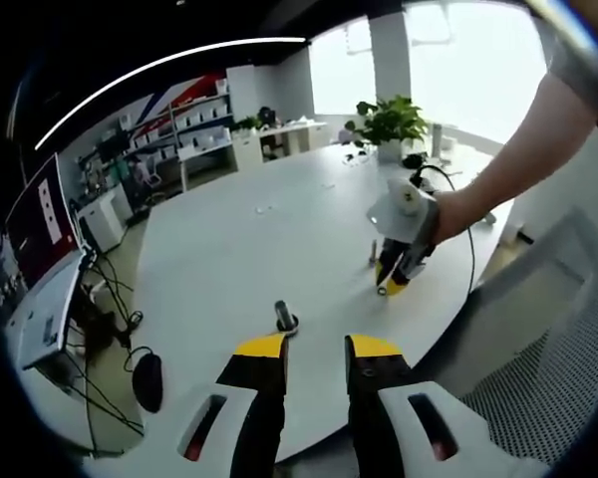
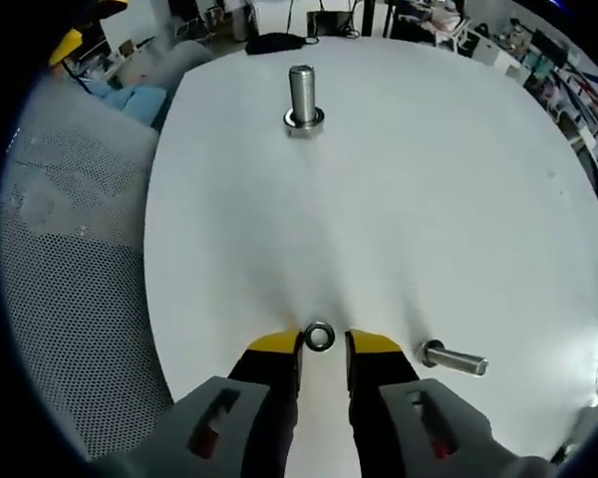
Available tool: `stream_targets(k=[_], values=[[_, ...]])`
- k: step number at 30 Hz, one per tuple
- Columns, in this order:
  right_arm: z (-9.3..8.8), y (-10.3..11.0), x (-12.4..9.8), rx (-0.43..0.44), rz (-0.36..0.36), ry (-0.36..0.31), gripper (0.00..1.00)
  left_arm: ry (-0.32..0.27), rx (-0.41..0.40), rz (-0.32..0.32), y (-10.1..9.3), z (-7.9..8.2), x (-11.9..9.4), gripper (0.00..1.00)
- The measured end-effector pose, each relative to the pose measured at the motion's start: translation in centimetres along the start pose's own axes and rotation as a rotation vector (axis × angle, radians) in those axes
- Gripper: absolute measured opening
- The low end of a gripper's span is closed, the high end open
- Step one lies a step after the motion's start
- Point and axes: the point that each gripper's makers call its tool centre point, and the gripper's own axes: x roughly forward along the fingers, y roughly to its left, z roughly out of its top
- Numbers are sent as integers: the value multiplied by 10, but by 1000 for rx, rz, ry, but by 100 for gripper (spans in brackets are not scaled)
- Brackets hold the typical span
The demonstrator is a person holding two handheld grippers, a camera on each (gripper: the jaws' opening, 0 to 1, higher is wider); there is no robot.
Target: Place the washer onto the threaded stud by aligning its center hole with the stud, sliding it down to the base, and recovering from edge contact or off-axis alignment until the washer reaches the visible bottom stop.
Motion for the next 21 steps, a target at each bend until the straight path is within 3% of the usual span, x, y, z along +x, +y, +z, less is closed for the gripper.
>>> stream_targets(k=[2, 9, 12, 15, 21], values=[[0, 2, 0, -44, -6, 7, 15, -5, -2, -3, 0, 1, 0, 21], [-3, -2, 0, 24, 6, -12, 12, 3, 8, -15, -3, 0, 1, 21], [-13, -4, -3, -52, 0, 17, 6, 5, 7, -16, -4, -1, 1, 21], [-14, -2, -4, 50, 40, -5, 8, 12, 16, -25, -6, -2, 2, 21], [-19, -3, -6, 2, 38, 6, 13, 13, 11, -22, -5, -2, 2, 21]])
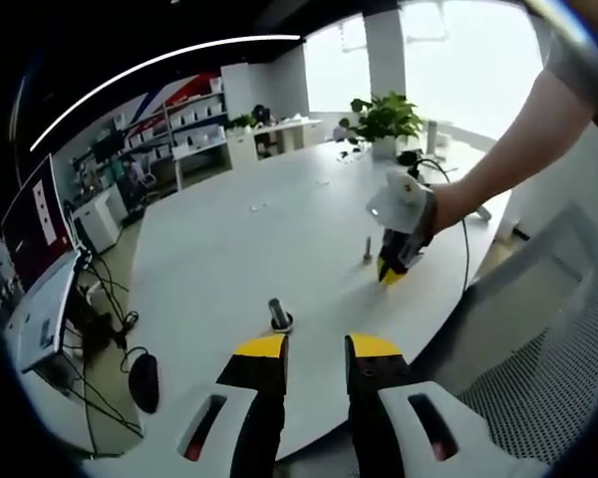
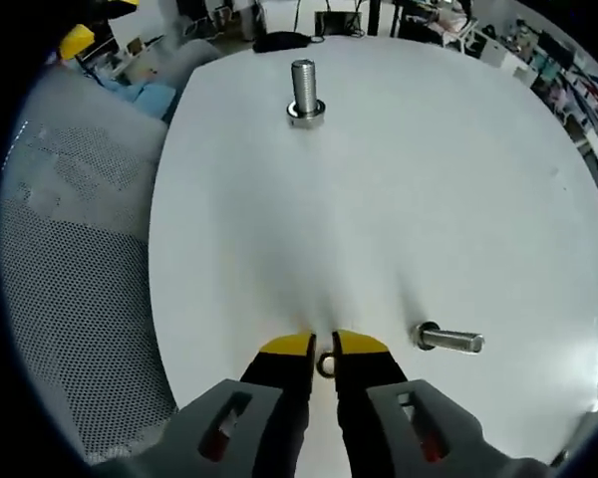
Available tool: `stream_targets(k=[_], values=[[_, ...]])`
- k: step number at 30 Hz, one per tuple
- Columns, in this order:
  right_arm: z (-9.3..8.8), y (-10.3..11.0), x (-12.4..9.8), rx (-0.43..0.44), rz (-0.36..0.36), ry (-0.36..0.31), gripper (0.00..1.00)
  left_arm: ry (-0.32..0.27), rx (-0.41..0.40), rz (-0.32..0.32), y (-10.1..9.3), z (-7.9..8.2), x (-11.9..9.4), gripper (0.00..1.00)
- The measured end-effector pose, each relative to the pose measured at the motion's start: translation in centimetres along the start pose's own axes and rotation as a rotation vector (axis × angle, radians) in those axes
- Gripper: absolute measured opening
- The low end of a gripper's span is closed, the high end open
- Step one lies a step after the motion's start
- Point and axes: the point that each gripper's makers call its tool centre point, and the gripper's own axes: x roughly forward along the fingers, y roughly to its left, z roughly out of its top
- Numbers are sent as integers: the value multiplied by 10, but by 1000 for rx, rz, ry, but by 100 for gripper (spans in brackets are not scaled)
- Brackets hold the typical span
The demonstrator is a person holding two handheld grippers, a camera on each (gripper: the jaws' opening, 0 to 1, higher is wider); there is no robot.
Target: Place the washer onto the threaded stud by aligning its center hole with the stud, sliding it down to the base, and recovering from edge contact or off-axis alignment until the washer reaches the visible bottom stop.
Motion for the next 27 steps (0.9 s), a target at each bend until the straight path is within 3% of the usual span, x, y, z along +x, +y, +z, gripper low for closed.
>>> stream_targets(k=[3, 17, 24, 27], values=[[-7, -1, -3, -54, -20, 24, 16, 1, 4, 0, 0, 0, 0, 21], [-16, -3, -7, -66, 17, 33, 19, -2, 1, -2, 0, 1, 0, 21], [-16, -1, -4, -177, 15, 146, 16, 1, -1, -4, 0, 0, 1, 21], [-15, -2, -4, -151, 21, 152, 16, 0, -6, -2, 1, 0, 0, 21]])
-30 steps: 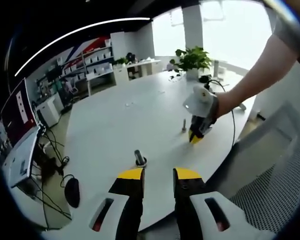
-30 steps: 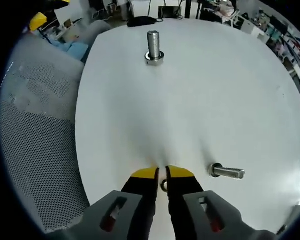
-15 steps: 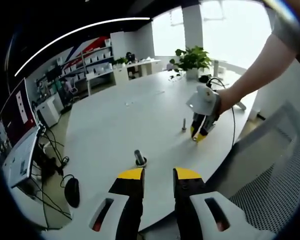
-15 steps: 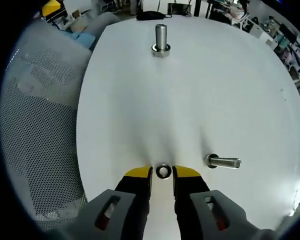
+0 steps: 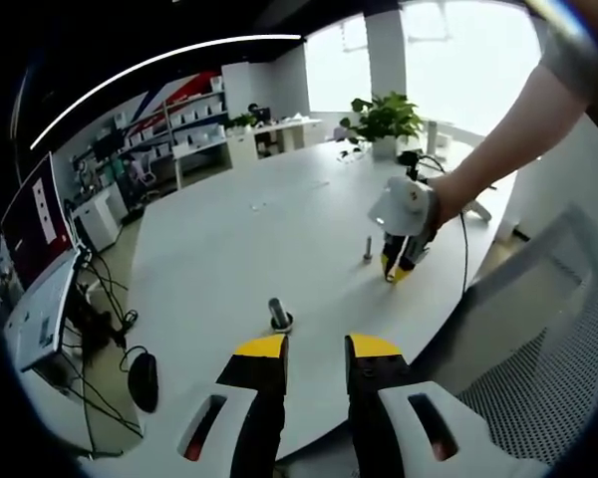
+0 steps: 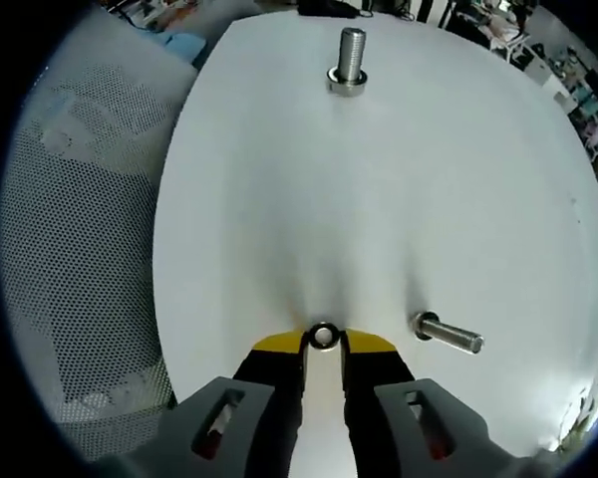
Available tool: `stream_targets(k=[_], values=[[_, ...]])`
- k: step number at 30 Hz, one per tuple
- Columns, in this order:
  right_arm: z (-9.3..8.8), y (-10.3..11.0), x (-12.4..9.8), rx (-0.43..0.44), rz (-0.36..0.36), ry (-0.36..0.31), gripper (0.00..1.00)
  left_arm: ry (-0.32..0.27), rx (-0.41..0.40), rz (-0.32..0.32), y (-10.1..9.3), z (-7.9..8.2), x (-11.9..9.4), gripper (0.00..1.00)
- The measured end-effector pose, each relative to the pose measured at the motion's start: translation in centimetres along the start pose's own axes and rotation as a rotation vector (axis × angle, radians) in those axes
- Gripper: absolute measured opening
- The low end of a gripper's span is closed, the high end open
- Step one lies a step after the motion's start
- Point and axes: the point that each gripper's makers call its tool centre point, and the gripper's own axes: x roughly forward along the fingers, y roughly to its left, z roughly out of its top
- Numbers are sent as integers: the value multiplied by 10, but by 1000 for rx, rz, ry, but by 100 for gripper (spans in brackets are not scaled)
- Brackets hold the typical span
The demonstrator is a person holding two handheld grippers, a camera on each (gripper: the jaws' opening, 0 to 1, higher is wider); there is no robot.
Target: Place the washer onto the threaded stud by aligning its center hole with the stud, sliding it down to the base, and recovering from edge contact or off-axis alignment until the washer reaches the visible bottom stop.
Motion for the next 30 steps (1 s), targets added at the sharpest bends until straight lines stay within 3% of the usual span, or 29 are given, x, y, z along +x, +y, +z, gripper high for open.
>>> stream_targets(k=[7, 9, 13, 16, 18, 25, 30], values=[[-1, -1, -1, 25, 7, -10, 15, -8, 0, 7, 1, 1, -1, 21], [0, -2, 0, 46, 7, 11, 14, -10, -3, 9, 1, 1, -2, 21], [0, 1, 1, 52, -47, 115, 15, -4, 7, 5, 0, 1, -1, 20], [0, 0, 1, 88, -58, 125, 15, -4, 5, 5, 0, 1, -1, 20], [-1, -1, 0, 117, -52, 102, 15, -4, 6, 6, 0, 1, -1, 20], [-1, -1, -2, 187, -66, -96, 14, -7, 6, 9, 1, 1, -1, 20], [-1, -2, -2, 228, -67, -128, 14, -2, 12, 7, 0, 1, -1, 20]])
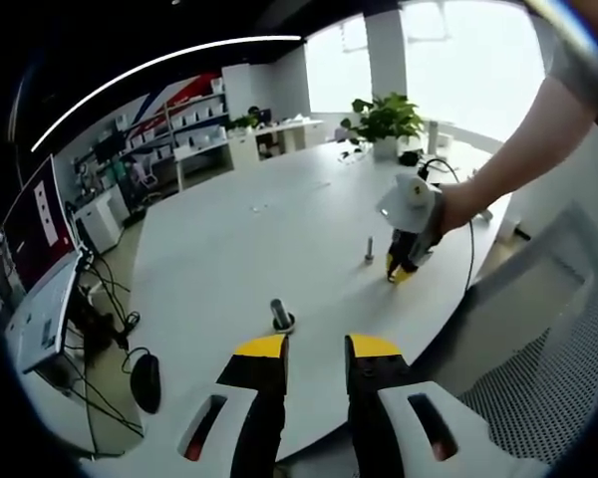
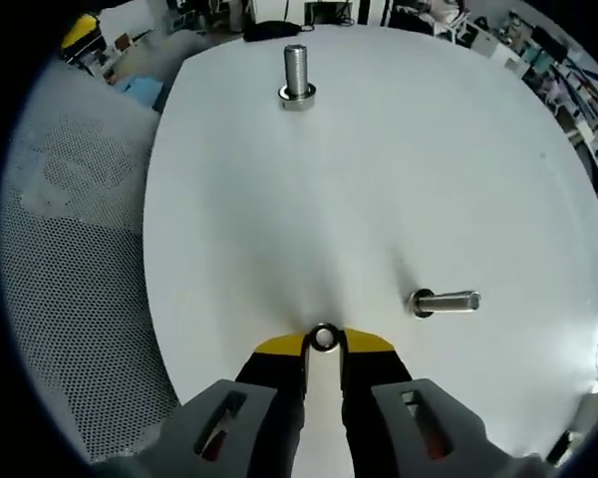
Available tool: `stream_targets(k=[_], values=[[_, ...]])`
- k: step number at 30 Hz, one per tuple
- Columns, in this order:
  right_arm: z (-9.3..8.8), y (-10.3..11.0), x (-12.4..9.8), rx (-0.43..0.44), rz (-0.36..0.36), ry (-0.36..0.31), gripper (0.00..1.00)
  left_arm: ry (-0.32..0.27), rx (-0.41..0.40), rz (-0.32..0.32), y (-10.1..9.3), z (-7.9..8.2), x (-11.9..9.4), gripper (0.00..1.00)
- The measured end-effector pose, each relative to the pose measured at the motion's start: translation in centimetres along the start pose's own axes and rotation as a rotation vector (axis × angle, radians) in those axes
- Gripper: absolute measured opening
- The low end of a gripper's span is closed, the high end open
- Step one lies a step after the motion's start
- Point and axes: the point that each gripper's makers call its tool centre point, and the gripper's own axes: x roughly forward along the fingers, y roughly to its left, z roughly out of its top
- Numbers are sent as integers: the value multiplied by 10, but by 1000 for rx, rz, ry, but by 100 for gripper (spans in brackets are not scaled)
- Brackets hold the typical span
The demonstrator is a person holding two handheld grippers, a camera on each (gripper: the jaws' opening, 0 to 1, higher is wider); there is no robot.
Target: Place the washer onto the threaded stud by aligning its center hole with the stud, sliding it down to the base, and recovering from edge contact or off-axis alignment until the washer reaches the visible bottom stop.
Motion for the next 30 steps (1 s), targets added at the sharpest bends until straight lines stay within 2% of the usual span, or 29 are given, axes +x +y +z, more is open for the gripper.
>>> stream_targets(k=[7, 19, 30], values=[[2, -4, 0, 88, 9, -37, 13, 4, -1, -5, -1, -1, 0, 20], [10, -6, -3, 79, -3, -72, 14, 6, -3, -5, -1, -1, 1, 20], [7, -4, 1, 3, 18, -31, 15, 10, -6, -11, -1, -2, 2, 20]])
